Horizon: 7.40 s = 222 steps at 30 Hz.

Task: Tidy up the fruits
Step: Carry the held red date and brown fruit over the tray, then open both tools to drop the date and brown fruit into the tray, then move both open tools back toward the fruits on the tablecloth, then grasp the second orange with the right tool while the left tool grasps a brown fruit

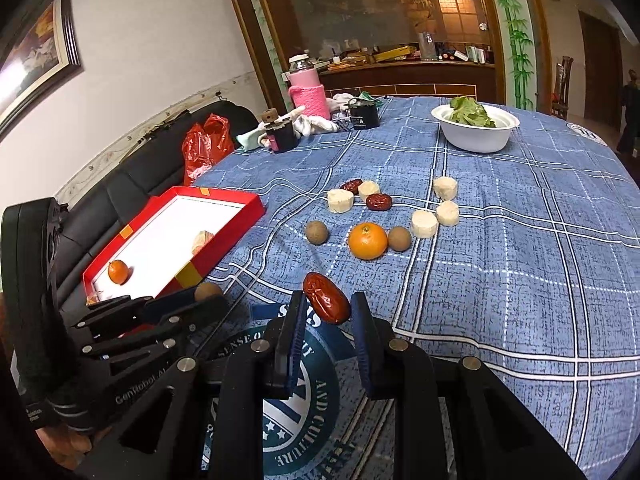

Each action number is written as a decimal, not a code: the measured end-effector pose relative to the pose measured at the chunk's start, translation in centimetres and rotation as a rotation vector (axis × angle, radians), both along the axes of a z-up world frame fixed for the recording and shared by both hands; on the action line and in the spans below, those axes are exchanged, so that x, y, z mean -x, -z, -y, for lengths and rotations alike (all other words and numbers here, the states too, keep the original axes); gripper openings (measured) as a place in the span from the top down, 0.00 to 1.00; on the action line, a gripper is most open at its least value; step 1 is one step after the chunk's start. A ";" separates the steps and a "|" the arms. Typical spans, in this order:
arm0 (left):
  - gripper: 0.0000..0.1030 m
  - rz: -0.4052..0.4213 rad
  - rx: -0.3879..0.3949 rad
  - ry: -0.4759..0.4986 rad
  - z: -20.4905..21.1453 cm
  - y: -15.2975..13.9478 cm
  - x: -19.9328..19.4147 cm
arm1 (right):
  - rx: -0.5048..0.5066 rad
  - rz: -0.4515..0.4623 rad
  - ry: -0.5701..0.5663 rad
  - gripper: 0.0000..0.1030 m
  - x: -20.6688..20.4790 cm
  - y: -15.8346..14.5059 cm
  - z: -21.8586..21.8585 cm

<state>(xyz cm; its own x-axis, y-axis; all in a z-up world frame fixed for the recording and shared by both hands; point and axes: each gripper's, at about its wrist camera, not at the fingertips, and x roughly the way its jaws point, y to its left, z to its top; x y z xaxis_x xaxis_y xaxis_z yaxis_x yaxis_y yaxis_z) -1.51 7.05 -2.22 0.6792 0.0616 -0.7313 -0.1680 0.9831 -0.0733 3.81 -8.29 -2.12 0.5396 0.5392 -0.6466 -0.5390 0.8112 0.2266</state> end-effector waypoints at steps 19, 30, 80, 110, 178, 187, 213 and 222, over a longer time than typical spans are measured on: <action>0.77 0.025 -0.037 -0.068 -1.3 -1.7 1.6 | 0.029 0.033 -0.017 0.78 2.1 -1.0 -1.4; 0.77 0.046 -0.036 -0.111 -3.6 -3.0 2.7 | 0.044 0.075 -0.060 0.78 3.2 -2.8 -3.9; 0.76 -0.043 0.026 -0.424 -17.1 -1.2 2.7 | 0.104 0.061 -0.281 0.79 -0.2 -3.2 -21.6; 0.41 -0.004 -0.114 -0.466 -14.9 -3.5 2.3 | 0.146 0.047 -0.254 0.37 0.2 -2.2 -19.7; 0.28 -0.025 0.040 -0.083 -1.8 0.1 -3.3 | 0.357 -0.013 -0.112 0.59 -10.8 3.1 -7.7; 0.28 -0.030 0.046 -0.086 -1.8 -0.5 -4.6 | 0.244 -0.008 -0.047 0.66 -9.6 2.5 -4.7; 0.81 -0.123 -0.101 -0.103 1.6 2.5 -12.8 | -0.066 0.008 0.025 0.66 -7.4 0.1 2.5; 0.81 -0.058 -0.138 -0.078 2.5 0.0 -9.6 | -0.045 0.001 0.053 0.66 -7.3 0.0 2.4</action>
<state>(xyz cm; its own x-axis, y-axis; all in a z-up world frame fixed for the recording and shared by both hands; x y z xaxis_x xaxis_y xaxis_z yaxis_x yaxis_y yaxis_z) 8.07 4.60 -2.18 0.6253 0.2153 -0.7501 -0.2441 0.9669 0.0740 11.10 -10.65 -2.10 0.5690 0.5384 -0.6216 -0.4956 0.8277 0.2632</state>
